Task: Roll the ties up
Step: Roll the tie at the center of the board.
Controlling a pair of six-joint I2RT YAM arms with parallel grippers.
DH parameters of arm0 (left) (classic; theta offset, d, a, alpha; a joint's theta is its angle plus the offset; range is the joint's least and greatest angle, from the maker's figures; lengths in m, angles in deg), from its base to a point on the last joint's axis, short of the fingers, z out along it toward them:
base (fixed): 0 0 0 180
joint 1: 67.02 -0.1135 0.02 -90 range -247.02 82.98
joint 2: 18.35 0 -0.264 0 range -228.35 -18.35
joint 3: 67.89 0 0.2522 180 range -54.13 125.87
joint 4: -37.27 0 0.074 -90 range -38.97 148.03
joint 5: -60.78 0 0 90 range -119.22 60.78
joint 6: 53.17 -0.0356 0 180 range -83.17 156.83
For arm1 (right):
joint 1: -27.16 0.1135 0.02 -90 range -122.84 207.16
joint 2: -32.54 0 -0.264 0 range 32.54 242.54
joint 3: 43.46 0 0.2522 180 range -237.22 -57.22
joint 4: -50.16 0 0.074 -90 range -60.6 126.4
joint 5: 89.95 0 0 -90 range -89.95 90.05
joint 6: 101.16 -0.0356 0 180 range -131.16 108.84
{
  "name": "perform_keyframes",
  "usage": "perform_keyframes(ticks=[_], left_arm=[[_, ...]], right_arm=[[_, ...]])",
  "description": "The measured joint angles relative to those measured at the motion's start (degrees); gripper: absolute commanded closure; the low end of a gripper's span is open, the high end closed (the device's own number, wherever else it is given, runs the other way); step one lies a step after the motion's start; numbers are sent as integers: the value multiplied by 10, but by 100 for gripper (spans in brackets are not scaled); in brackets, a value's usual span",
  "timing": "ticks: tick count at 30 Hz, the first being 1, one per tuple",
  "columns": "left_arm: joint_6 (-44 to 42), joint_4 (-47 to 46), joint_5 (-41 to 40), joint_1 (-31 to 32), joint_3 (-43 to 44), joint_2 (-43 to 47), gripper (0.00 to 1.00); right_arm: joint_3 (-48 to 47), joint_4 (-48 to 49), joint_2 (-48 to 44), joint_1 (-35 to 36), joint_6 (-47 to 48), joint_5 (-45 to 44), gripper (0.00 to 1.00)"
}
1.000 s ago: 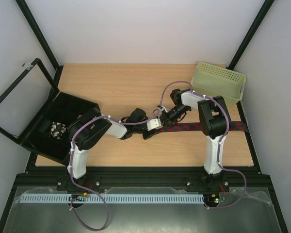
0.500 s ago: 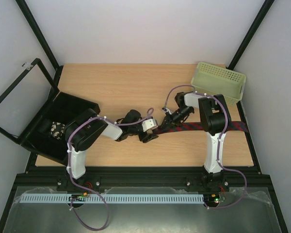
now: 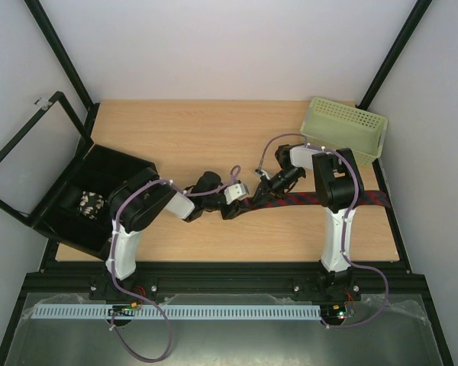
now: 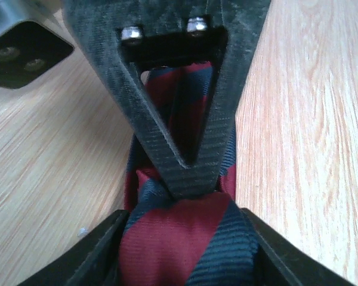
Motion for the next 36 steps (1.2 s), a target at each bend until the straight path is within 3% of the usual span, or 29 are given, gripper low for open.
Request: perform_keyframes(ticks=[5, 9, 11, 22, 27, 29, 34, 36], left_arm=[[-10, 13, -6, 3, 1, 3, 72], [-39, 54, -32, 6, -4, 29, 73], [-54, 78, -42, 7, -8, 42, 73], [-85, 152, -67, 13, 11, 59, 71], [-87, 163, -68, 14, 16, 59, 71], [-88, 167, -69, 14, 18, 59, 70], [-87, 178, -74, 14, 23, 59, 62], [-84, 184, -74, 13, 26, 59, 51]], right_arm=[[-3, -1, -2, -1, -5, -2, 71], [-9, -8, -19, -3, -1, -11, 51], [-16, -9, -30, -5, 3, -21, 48], [-35, -19, -45, 29, -12, -10, 60], [-30, -10, -35, 40, -16, -29, 79], [-29, -7, -30, 40, -15, -25, 95], [-31, -7, -29, 40, -3, -20, 99], [-31, -5, -27, 37, 2, -25, 99]])
